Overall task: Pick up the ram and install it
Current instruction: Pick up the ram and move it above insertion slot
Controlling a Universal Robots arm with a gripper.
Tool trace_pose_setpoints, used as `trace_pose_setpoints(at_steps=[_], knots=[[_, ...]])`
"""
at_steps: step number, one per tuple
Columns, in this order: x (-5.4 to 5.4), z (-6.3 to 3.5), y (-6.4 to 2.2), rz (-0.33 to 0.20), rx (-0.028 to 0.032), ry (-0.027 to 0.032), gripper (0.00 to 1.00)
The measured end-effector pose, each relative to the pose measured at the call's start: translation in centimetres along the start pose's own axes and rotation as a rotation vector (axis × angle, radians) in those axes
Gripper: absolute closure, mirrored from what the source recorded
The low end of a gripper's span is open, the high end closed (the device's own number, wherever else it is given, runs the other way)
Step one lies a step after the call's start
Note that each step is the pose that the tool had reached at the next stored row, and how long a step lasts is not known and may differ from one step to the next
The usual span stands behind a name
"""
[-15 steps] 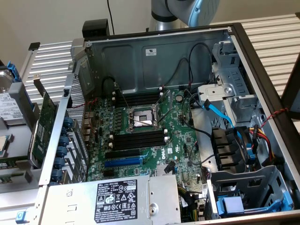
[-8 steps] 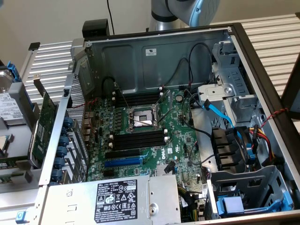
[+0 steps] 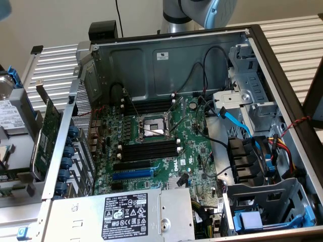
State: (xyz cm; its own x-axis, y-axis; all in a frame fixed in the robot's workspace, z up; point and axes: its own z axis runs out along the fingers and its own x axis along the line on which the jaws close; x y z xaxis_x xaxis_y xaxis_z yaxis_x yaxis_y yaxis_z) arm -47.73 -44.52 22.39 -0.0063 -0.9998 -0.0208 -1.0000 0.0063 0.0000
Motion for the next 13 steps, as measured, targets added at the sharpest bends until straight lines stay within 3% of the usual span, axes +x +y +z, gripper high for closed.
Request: trace_pose_setpoints(at_steps=[4, 13], knots=[[0.2, 0.59, -0.05, 0.0, -0.0059, 0.0001, 0.57], [0.5, 1.67, -0.3, 0.0, -0.0063, -0.0001, 0.57]])
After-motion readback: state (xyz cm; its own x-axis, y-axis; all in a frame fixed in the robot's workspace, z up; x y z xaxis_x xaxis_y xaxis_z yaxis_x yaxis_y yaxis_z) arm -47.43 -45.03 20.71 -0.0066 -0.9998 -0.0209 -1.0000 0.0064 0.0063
